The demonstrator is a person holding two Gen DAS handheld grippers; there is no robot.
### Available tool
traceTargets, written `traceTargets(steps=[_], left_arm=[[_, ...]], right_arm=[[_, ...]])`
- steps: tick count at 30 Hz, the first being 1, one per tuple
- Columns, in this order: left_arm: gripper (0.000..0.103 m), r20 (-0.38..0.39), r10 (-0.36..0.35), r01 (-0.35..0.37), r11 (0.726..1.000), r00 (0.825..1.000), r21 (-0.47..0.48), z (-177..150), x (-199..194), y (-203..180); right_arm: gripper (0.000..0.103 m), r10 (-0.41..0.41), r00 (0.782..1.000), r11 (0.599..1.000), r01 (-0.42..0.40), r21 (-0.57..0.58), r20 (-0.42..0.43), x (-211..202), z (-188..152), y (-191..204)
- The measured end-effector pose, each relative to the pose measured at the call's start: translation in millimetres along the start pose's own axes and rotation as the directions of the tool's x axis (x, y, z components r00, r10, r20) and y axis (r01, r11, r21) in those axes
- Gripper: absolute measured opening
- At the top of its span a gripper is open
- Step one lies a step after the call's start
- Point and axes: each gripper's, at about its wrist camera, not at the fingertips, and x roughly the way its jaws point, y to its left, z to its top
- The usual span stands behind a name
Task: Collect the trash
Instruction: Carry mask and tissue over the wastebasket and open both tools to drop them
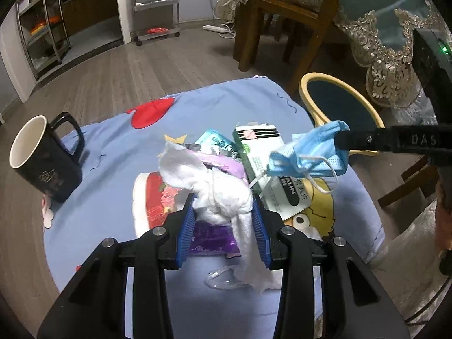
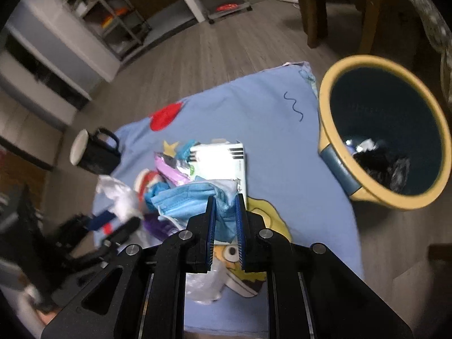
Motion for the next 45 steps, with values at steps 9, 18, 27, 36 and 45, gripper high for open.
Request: traceTargets(steps=[9, 18, 27, 36, 45], left_arm=[[0.038, 0.074, -0.025, 0.027, 0.999, 0.997, -0.033, 10, -20, 4], [0.038, 0.089, -0.027, 0.029, 0.999, 0.996, -0.022, 20, -24, -2], [0.038, 0.125, -0.070, 0.063, 0.996, 0.990, 0.057, 60, -25, -38], [0.038, 0.120, -0.116, 0.095, 0.981, 0.986, 0.169, 103, -6, -99], [0.038, 0.072, -0.150, 0.122, 0.947, 0.986, 0.299, 114, 23, -160]], right_arm=[[0.015, 0.223, 0.972, 0.970, -0.229, 0.077, 0.078, -33, 5, -3], [0.015, 0.188, 0.960, 0.976, -0.206, 0.071, 0.208, -76, 22, -24], [0.015, 0.056, 0.950, 0.976, -0.117, 0.184, 0.307, -96, 40, -88], [0.015, -0.060, 0.956, 0.950, -0.033, 0.310, 0.286, -86, 51, -149], [0.015, -0.164, 0.955, 0.912, 0.051, 0.407, 0.246, -76, 56, -203]])
